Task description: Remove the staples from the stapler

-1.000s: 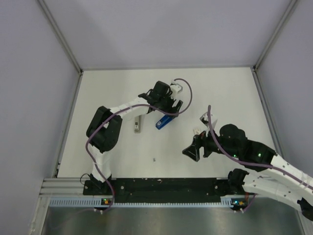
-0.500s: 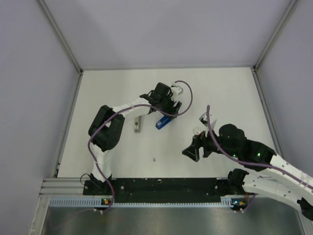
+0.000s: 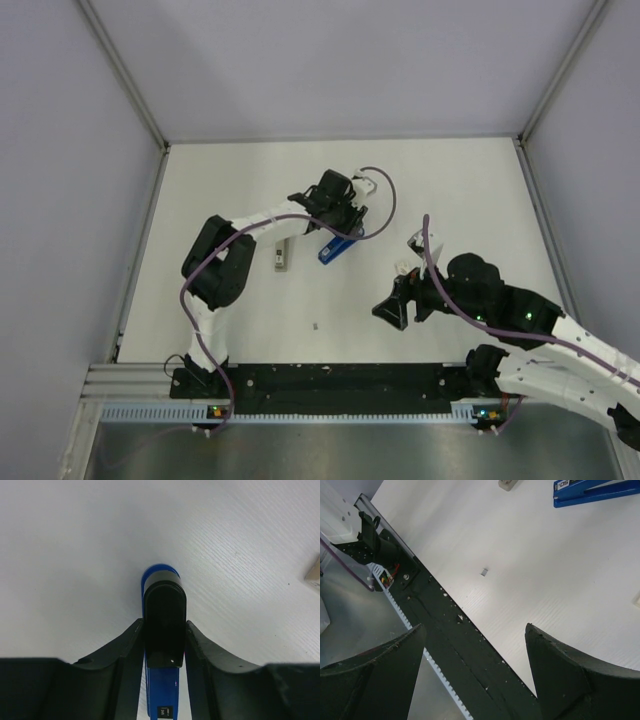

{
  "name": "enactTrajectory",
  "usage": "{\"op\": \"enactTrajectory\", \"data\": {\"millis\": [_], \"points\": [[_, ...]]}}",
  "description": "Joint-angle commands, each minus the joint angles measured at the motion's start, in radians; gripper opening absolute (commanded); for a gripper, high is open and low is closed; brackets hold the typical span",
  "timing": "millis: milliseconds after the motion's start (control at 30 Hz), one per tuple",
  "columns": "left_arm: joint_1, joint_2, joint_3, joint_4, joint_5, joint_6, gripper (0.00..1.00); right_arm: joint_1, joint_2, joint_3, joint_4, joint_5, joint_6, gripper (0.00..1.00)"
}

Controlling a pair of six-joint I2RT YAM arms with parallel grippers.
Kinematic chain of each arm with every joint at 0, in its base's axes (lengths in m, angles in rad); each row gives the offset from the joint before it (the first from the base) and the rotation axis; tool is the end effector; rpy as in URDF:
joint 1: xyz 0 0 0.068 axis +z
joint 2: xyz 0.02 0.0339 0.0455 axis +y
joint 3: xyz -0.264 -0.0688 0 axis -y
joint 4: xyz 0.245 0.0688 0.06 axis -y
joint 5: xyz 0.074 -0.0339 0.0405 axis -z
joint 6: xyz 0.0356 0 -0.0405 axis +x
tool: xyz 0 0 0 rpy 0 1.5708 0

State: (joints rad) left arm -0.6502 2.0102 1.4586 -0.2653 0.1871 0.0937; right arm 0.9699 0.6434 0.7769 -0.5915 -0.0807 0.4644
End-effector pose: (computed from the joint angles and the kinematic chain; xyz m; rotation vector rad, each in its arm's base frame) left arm 0.3518 -0.2759 0.1957 0.9644 2.2246 -0.4821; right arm 0.0778 0.1186 0.3155 -0.5958 2.0889 0.9537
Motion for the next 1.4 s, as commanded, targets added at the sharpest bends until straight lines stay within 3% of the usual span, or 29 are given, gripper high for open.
{"op": "enactTrajectory", "data": {"millis": [0,100,167,200,433,867,1133,1367], "points": [[-0.017,-0.001,0.011,0.018,-0.043,0.023,0.37,-0.005,-0.005,-0.005,0.033,-0.007,0.008,0.81],[-0.022,-0.021,-0.003,0.024,-0.052,0.002,0.24,-0.005,-0.004,-0.005,0.036,-0.004,0.007,0.81],[-0.026,-0.054,-0.024,0.04,-0.064,-0.017,0.03,-0.007,-0.004,-0.007,0.044,0.013,0.0,0.81],[-0.028,-0.077,-0.039,0.053,-0.066,-0.02,0.0,-0.007,-0.002,-0.005,0.042,0.025,-0.004,0.81],[-0.035,-0.231,-0.072,-0.003,0.034,-0.031,0.0,-0.02,0.005,0.019,0.022,0.062,-0.056,0.81],[-0.042,-0.565,-0.239,-0.064,0.466,-0.06,0.0,-0.026,-0.039,0.127,-0.116,0.039,-0.165,0.8],[-0.111,-0.7,-0.294,-0.106,0.673,-0.058,0.0,-0.026,0.01,0.263,-0.191,-0.097,-0.25,0.78],[-0.209,-0.798,-0.349,-0.088,0.738,-0.091,0.0,-0.025,0.107,0.305,-0.195,-0.234,-0.309,0.77]]}}
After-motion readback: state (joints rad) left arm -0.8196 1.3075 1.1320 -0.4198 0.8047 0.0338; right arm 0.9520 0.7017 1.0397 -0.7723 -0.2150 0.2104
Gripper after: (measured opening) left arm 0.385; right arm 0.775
